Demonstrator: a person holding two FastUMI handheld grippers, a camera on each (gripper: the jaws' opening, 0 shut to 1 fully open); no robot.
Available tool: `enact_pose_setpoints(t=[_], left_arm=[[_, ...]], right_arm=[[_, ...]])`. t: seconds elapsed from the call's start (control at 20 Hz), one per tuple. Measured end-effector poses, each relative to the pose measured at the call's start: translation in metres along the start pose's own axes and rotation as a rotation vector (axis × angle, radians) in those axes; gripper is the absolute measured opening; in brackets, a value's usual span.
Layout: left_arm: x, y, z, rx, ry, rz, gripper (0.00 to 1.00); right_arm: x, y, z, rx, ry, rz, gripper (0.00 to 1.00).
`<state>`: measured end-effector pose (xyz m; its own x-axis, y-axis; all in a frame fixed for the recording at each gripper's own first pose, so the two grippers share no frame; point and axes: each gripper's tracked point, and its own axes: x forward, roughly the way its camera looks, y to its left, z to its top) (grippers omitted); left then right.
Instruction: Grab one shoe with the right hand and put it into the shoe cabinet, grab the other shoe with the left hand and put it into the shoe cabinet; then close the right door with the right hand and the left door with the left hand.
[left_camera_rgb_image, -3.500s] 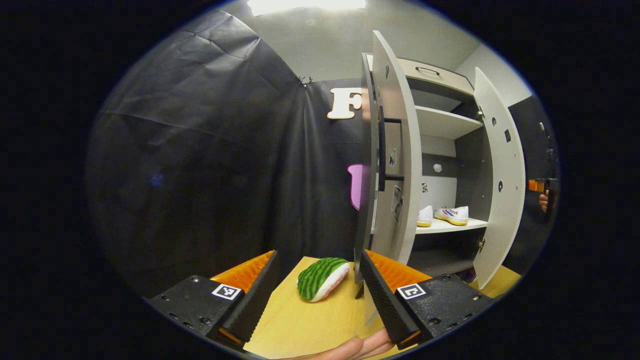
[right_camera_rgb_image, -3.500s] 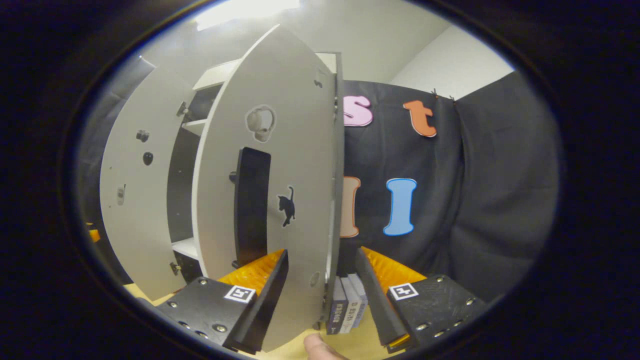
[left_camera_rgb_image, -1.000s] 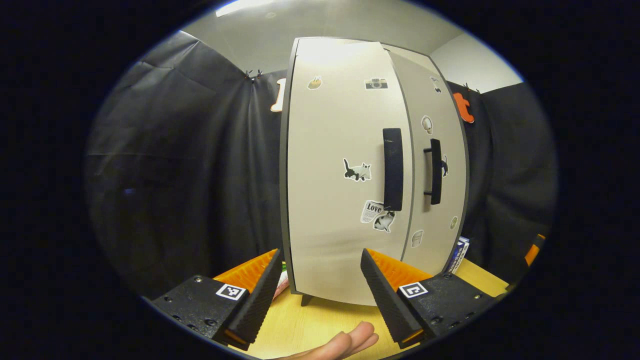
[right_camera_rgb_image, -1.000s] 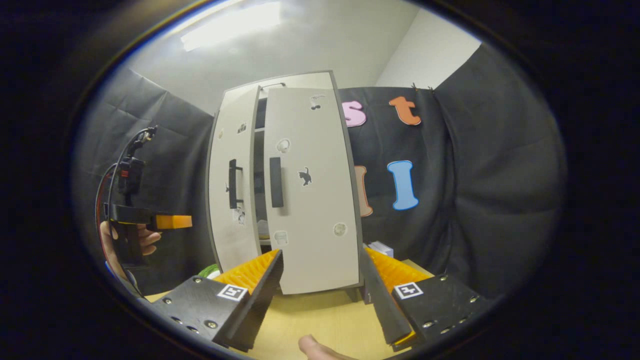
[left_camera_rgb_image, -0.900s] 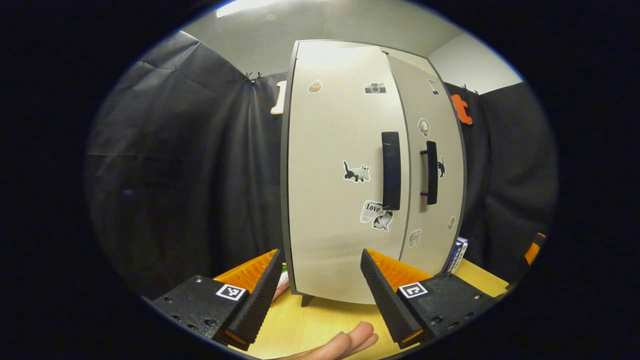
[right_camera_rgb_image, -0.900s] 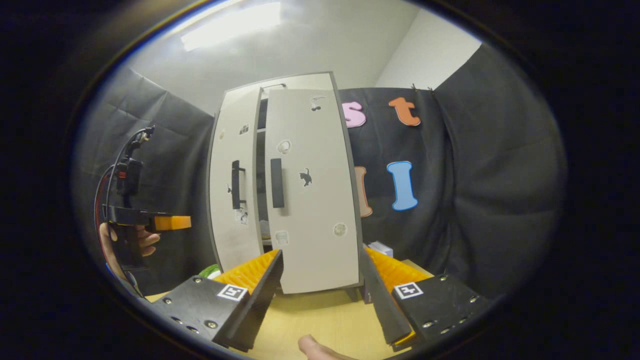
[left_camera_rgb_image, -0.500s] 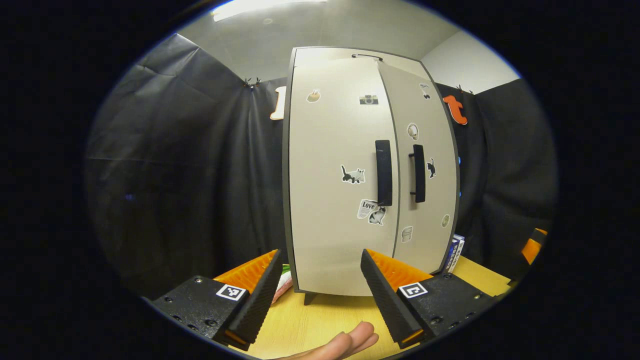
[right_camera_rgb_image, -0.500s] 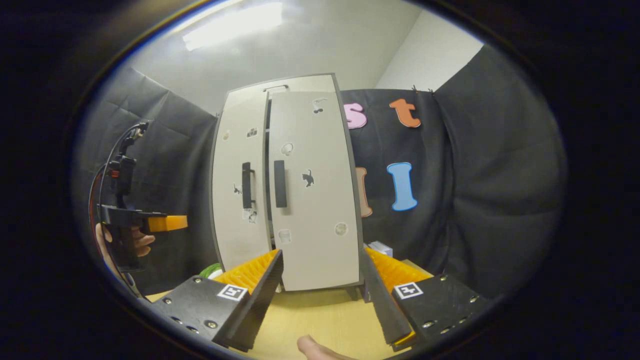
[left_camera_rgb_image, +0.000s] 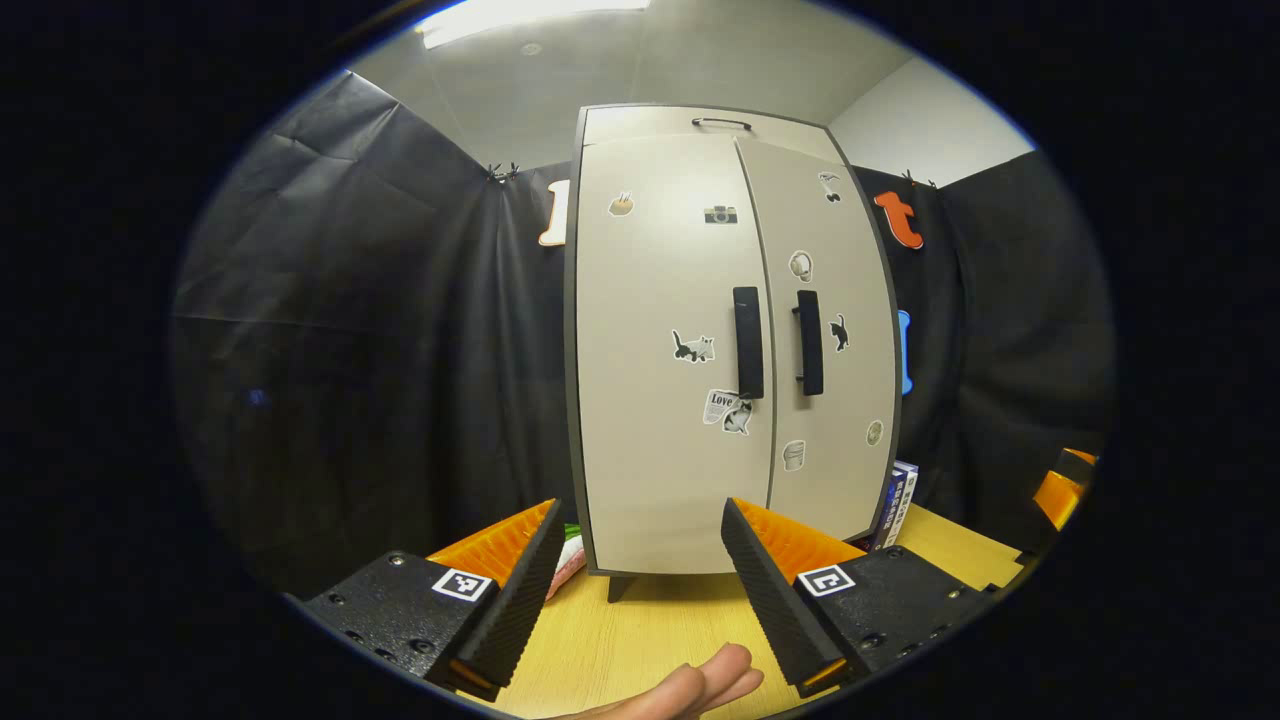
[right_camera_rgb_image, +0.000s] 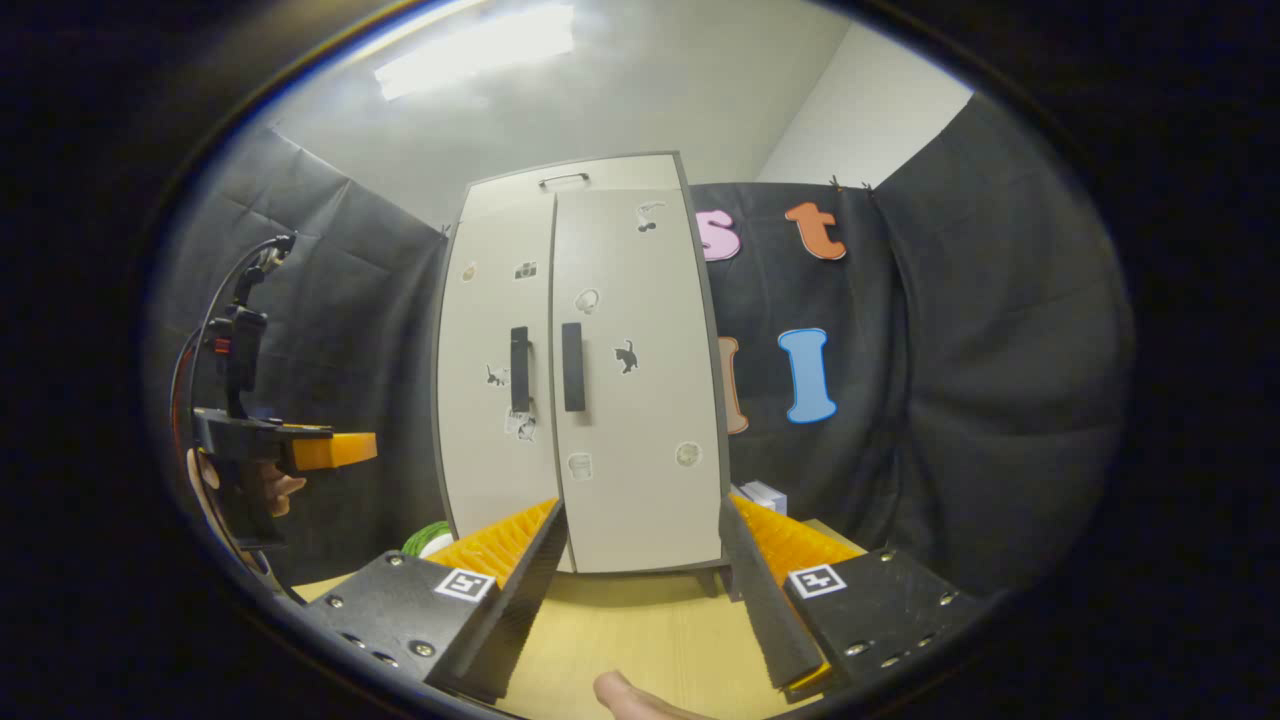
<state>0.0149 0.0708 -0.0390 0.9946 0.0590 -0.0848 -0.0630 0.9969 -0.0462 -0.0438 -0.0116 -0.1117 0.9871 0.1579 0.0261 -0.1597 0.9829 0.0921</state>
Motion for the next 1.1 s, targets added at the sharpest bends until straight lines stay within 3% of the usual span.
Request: enact_pose_setpoints(t=[0.65, 1.1], left_arm=[[-0.019, -0.004, -0.003, 0.014, -0.013, 0.021, 0.95], [-0.025, -0.019, -0.016, -0.009, 0.008, -0.016, 0.96]], right_arm=[[-0.018, 0.006, -0.001, 0.016, -0.005, 0.016, 0.90], [-0.024, 0.002, -0.005, 0.003, -0.003, -0.002, 0.90]])
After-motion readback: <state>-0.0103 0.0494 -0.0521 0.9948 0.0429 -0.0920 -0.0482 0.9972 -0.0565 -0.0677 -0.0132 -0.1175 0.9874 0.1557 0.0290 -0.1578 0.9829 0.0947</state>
